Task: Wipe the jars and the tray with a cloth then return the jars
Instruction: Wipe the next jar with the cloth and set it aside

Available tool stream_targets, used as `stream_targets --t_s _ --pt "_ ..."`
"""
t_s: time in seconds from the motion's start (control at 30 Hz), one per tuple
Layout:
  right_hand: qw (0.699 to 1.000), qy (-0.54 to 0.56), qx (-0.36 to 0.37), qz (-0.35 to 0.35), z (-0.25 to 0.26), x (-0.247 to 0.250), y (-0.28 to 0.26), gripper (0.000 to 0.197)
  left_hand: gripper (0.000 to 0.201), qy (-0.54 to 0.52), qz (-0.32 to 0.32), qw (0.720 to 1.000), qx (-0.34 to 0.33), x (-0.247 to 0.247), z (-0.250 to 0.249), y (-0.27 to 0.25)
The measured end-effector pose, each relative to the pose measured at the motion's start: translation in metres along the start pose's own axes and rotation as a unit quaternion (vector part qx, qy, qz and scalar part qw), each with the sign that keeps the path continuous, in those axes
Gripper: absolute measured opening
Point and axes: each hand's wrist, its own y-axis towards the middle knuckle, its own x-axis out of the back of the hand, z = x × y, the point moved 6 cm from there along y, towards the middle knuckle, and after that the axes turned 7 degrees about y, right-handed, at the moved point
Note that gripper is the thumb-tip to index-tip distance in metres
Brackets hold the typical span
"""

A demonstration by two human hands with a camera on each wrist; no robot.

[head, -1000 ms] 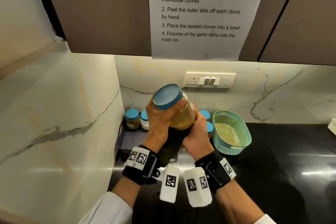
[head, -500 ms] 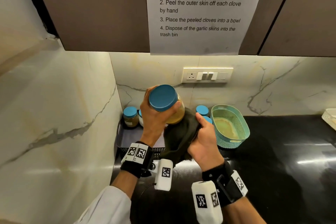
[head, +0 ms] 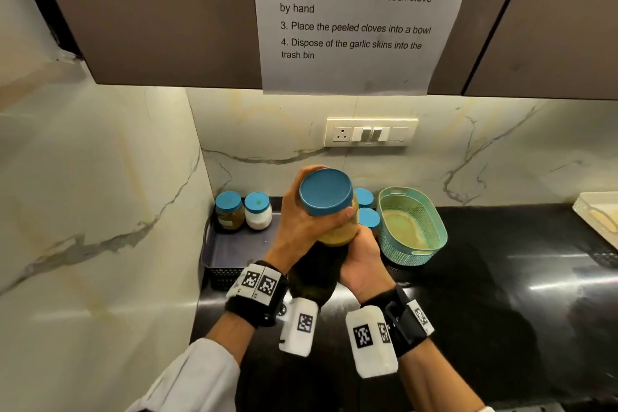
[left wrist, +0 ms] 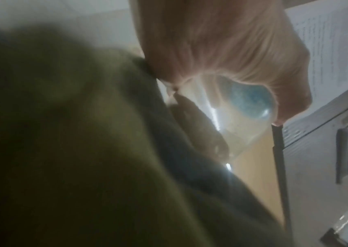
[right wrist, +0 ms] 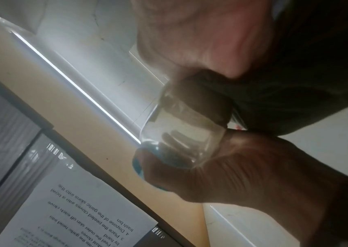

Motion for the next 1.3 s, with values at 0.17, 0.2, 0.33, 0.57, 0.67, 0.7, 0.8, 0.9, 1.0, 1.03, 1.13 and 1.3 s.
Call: stream_targets --t_s 0.17,0.2,0.33,0.57,0.67,0.7,0.8,0.9,1.0,1.03,1.13,1.3 --pt "0.998 -0.038 -0.053 -0.005 0.012 0.027 0.0 0.049 0.079 0.053 0.112 0.992 0.031 0.002 0.025 0.01" --pt "0.997 -0.043 -0.059 -0.007 0.017 0.035 0.001 0.05 0.078 0.065 0.135 0.988 0.037 -0.001 0.027 0.01" --pt "0.995 -0.073 -0.056 -0.037 0.039 0.064 0.013 0.053 0.083 0.171 0.187 0.967 0.033 -0.014 0.03 0.016" --pt "0.987 -0.109 -0.021 -0.119 0.075 0.118 0.019 0.052 0.081 0.307 0.26 0.915 0.012 -0.055 0.047 0.026" --pt "0.985 -0.098 -0.02 -0.141 0.093 0.135 0.014 0.047 0.081 0.352 0.276 0.894 -0.019 -0.079 0.067 0.03" --pt "0.984 -0.094 -0.019 -0.149 0.1 0.141 0.012 0.045 0.08 0.363 0.28 0.888 -0.024 -0.087 0.075 0.031" --pt "0.98 -0.093 -0.009 -0.177 0.123 0.161 0.008 0.045 0.073 0.386 0.282 0.878 -0.033 -0.111 0.098 0.034" --pt "0.976 -0.075 0.01 -0.204 0.146 0.184 0.006 0.045 0.07 0.408 0.298 0.862 -0.027 -0.134 0.123 0.035" --pt "0.975 -0.075 0.01 -0.208 0.164 0.199 0.0 0.045 0.07 0.448 0.326 0.832 -0.019 -0.158 0.15 0.031" --pt "0.975 -0.075 0.008 -0.21 0.17 0.204 -0.001 0.046 0.07 0.46 0.335 0.822 -0.013 -0.165 0.16 0.029" --pt "0.969 -0.084 0.002 -0.233 0.181 0.218 -0.004 0.047 0.068 0.486 0.356 0.798 -0.001 -0.182 0.186 0.021" --pt "0.964 -0.103 0.017 -0.245 0.197 0.23 0.003 0.049 0.063 0.534 0.383 0.754 -0.007 -0.207 0.214 0.015"
